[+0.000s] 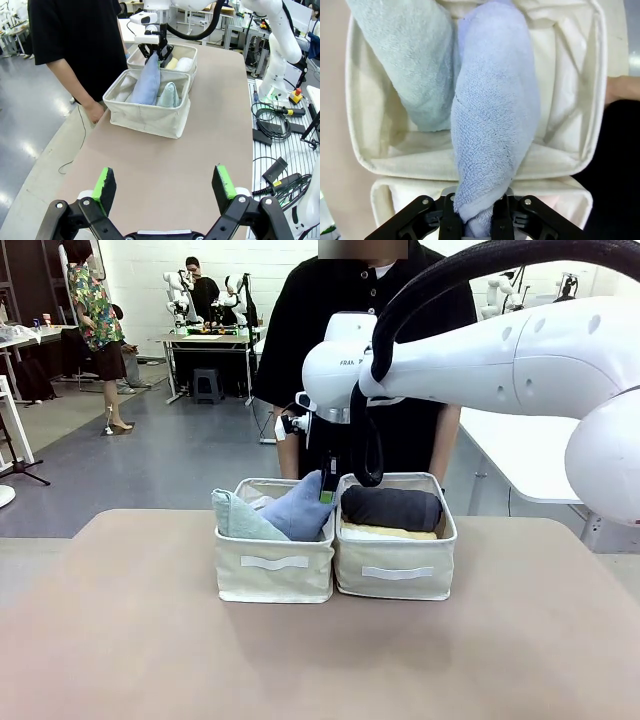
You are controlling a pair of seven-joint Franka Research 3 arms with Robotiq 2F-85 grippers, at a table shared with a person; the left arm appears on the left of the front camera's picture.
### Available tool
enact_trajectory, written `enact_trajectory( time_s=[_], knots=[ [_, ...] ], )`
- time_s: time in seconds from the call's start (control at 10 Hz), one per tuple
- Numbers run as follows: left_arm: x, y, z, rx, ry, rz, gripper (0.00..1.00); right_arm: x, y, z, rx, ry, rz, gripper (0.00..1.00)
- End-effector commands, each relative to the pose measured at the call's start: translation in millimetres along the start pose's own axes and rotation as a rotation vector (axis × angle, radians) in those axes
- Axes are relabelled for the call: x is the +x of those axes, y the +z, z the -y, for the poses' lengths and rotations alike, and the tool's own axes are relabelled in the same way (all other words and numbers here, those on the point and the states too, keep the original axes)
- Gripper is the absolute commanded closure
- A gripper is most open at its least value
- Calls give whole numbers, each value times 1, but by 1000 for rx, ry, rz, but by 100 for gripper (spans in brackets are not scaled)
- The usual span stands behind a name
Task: Sort the towels based on their folding style.
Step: Pick up another triangle-folded towel from the table and place it in the left Fabric basket.
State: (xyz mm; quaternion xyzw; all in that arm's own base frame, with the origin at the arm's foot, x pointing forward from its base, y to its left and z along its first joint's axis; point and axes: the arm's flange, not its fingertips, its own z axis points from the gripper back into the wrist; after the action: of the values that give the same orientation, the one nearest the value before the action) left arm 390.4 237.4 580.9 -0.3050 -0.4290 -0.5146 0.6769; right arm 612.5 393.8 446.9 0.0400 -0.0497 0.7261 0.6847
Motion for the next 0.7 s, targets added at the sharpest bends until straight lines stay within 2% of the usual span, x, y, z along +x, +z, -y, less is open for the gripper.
enact_trajectory(
  time_s=[0.0, 0.3, 0.4, 0.5, 0.6],
  knots=[
    [0, 1, 0, 7, -18, 20, 0, 6, -4, 10, 9, -3, -15, 84],
    [0, 1, 0, 7, -18, 20, 0, 11, -11, 9, 12, 26, -1, 84],
    [0, 1, 0, 7, -18, 20, 0, 11, -11, 9, 9, 37, 4, 24],
    [0, 1, 0, 7, -18, 20, 0, 12, -11, 9, 7, 35, 5, 24],
    [0, 1, 0, 7, -18, 20, 0, 12, -11, 10, 6, 35, 4, 0]
  ],
)
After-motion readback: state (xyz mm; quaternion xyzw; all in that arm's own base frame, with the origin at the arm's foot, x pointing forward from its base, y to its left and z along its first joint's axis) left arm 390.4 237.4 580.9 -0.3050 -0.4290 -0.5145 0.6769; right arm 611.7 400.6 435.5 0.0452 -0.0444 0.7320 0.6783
